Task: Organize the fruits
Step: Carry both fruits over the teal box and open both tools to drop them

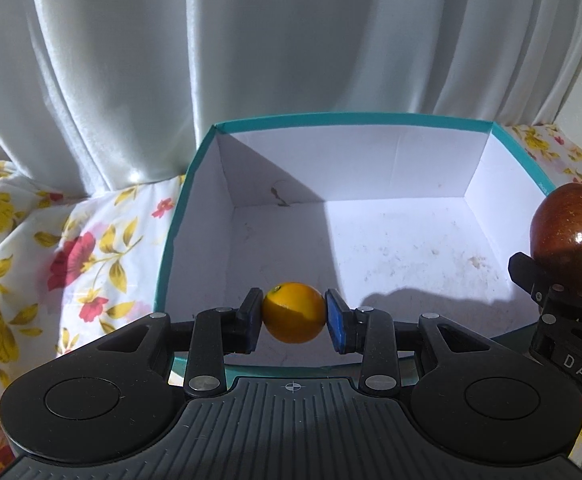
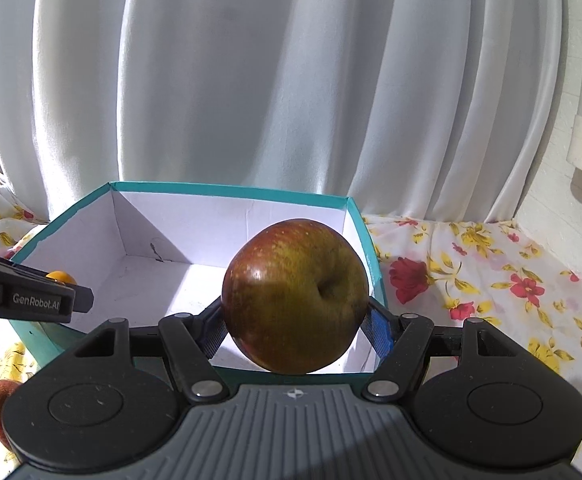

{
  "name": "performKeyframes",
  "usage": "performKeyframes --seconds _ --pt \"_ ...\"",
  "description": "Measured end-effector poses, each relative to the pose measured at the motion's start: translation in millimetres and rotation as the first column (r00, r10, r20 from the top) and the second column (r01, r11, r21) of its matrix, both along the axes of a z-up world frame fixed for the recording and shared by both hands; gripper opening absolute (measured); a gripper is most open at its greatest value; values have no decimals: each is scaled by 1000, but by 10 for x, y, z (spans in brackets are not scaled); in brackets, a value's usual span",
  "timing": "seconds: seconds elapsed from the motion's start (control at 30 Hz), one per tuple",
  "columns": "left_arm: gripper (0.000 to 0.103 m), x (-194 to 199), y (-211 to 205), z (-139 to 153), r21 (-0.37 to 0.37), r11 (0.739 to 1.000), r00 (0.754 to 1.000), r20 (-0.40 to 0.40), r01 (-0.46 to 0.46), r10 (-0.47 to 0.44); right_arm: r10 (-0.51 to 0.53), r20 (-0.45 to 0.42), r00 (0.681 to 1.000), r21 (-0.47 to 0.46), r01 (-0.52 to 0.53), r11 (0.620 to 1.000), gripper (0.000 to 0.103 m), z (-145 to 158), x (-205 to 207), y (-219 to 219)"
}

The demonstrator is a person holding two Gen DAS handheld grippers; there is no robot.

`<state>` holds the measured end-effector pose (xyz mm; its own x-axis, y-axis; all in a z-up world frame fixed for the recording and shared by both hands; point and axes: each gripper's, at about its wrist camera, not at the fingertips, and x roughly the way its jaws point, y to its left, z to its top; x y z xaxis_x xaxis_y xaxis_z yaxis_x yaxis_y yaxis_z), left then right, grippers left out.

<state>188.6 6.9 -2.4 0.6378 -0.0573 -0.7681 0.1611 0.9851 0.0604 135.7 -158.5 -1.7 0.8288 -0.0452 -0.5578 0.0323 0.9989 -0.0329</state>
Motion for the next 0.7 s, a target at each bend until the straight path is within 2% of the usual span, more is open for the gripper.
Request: performKeyframes --seconds 0.1,0.23,0.27,0.33,0.4,0.43,0.5,0.53,0.6,0.7 --pt "38 14 11 -28 -6 1000 1000 -4 5 -5 -11 -39 999 21 11 1000 70 -61 31 -22" --pt "42 38 18 -37 -2 1000 1000 2 7 -7 -7 -37 999 11 7 1000 70 -70 31 9" --pt "45 41 23 -35 -4 1000 1000 2 6 -6 -8 -40 999 7 8 1000 70 -74 37 17" --pt "59 40 53 -20 -17 1000 1000 12 3 -3 -9 -37 999 -7 9 1000 70 -69 41 35" --pt "65 16 89 22 -41 999 999 37 11 -10 -7 9 1000 -36 7 999 70 -21 2 59" --pt "69 -2 103 53 -48 999 999 48 12 -10 -5 43 999 -63 8 998 74 22 -31 79" --pt "72 -46 144 122 -67 998 997 76 13 -8 -3 91 996 -106 13 994 85 92 -73 107" --pt "72 -74 170 156 -78 997 996 90 16 -9 -3 107 994 -116 16 993 87 133 -93 102" --pt "74 -161 241 254 -100 995 992 130 18 -5 -1 134 991 -106 15 994 89 202 -170 63" --pt "79 -329 333 365 -117 993 983 182 14 7 -22 176 984 -69 35 997 100 314 -355 -43"
